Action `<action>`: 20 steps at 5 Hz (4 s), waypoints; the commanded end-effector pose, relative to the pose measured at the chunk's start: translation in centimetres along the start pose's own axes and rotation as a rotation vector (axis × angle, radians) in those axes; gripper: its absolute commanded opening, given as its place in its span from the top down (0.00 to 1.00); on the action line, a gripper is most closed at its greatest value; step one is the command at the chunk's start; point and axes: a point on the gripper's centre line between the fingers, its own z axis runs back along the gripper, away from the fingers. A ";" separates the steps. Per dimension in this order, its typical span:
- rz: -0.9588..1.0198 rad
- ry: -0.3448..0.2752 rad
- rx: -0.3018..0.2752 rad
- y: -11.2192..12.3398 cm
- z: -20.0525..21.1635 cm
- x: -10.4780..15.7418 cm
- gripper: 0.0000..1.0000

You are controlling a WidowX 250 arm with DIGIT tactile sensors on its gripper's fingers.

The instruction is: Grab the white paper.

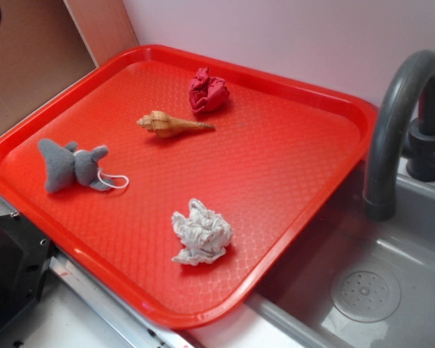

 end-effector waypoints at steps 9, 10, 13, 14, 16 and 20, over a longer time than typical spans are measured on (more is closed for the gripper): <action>-0.406 0.064 -0.039 -13.7 -19.0 3.6 0.00; -0.416 0.086 0.026 -13.6 -20.3 3.3 0.00; -0.380 0.089 0.040 -12.8 -21.1 3.1 1.00; -0.357 0.078 0.043 -12.3 -20.4 3.9 1.00; -0.251 0.062 -0.004 -10.7 -16.7 6.3 1.00; 0.131 -0.068 -0.030 -3.0 -1.4 7.1 1.00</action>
